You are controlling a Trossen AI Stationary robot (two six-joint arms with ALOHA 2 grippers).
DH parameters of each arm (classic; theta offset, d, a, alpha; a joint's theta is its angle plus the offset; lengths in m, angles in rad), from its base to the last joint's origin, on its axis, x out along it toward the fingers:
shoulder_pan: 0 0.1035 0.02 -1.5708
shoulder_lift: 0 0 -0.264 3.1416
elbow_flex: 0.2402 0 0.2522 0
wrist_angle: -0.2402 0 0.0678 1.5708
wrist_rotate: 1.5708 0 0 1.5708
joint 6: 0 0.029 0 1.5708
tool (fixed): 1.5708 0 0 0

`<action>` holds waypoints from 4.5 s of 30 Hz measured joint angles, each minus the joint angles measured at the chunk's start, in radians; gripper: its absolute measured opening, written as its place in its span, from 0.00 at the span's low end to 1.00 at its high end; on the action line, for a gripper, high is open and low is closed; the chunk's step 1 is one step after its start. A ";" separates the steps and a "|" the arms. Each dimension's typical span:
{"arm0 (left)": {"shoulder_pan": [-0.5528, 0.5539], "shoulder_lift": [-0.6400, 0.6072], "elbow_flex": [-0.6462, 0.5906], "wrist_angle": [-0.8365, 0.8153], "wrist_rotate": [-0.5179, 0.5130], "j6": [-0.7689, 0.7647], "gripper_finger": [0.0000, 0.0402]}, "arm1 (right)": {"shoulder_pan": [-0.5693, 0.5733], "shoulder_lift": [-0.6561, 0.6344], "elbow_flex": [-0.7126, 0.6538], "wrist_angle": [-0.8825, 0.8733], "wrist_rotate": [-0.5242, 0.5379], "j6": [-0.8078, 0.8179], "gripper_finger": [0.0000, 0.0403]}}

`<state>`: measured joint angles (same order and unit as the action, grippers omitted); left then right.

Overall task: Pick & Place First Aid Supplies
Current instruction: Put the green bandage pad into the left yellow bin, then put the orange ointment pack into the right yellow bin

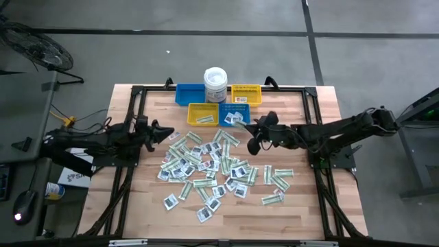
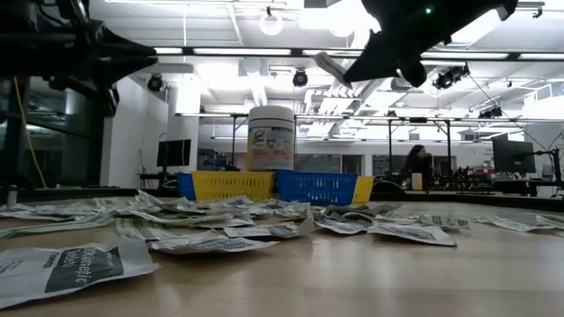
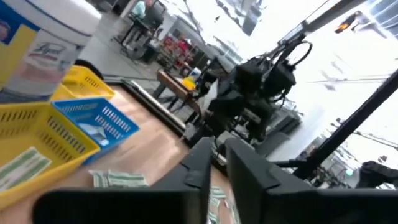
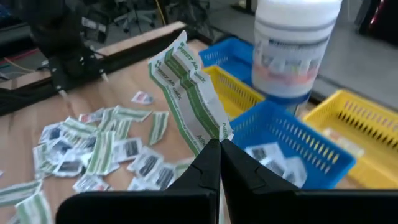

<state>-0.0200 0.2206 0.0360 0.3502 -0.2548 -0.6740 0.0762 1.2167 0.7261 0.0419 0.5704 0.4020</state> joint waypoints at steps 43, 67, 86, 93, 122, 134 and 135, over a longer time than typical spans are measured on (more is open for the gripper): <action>0.140 0.797 0.492 0.147 0.024 0.296 0.37 | -0.102 0.513 0.589 -0.025 -0.073 -0.245 0.00; 0.143 0.797 0.492 0.031 -0.067 0.247 0.00 | -0.117 0.454 0.588 -0.180 -0.191 -0.099 0.23; 0.504 0.896 0.491 -0.215 0.178 -0.019 0.00 | -0.175 0.319 0.587 -0.551 -0.062 0.045 0.52; 0.512 1.024 0.491 -0.096 0.192 -0.079 0.00 | -0.175 0.319 0.587 -0.613 -0.052 0.083 0.52; 0.511 0.887 0.515 -0.311 0.228 0.102 0.37 | -0.174 0.319 0.587 -0.779 -0.093 0.186 0.52; 0.511 0.681 0.568 -0.846 0.272 0.238 0.35 | -0.174 0.282 0.587 -0.932 -0.091 0.201 0.52; 0.511 0.677 0.568 -0.874 0.272 0.234 0.35 | -0.174 0.268 0.587 -0.960 -0.079 0.201 0.52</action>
<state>0.4911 0.8975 0.6041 -0.5241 0.0170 -0.4400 -0.0975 1.4852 1.3136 -0.9177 0.4914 0.6029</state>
